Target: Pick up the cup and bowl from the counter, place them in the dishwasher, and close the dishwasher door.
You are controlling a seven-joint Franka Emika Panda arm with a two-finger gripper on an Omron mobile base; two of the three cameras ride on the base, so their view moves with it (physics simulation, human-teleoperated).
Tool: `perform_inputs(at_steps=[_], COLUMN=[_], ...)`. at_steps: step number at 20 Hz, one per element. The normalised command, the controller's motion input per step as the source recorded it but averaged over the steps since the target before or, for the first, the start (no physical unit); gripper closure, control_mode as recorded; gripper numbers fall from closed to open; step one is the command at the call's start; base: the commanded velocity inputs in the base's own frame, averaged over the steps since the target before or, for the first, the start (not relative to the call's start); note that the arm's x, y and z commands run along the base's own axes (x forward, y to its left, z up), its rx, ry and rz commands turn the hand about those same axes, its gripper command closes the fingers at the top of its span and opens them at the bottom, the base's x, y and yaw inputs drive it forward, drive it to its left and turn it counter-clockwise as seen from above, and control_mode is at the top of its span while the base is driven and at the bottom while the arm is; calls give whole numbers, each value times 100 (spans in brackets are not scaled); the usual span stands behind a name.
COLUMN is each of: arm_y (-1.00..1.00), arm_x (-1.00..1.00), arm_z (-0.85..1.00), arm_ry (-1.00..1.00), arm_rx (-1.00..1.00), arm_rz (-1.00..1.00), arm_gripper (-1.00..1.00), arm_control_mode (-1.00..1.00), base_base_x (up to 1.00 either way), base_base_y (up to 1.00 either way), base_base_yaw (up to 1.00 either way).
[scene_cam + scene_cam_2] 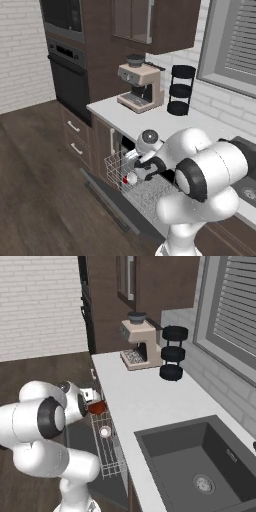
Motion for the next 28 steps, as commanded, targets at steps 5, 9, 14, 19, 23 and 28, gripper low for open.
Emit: perform_inputs(at_steps=[5,9,14,19,23,28], arm_y=[64,57,32,61,32,27], arm_x=[55,76,62,37,64,64], arm_z=[-63,-79,-91,-69,-65,-40], arm_ry=[23,10,0,-2,0,0], arm_rx=[1,-1,-7,-6,-4,-9], arm_rz=[0,0,0,-4,-11,-10], arm_gripper=[100,100,100,100,100,100], arm_control_mode=[-100,-100,-100,-100,-100,-100], base_base_x=[0,0,0,0,0,0], base_base_y=[0,0,0,0,0,0], base_base_yaw=[0,0,0,0,0,0])
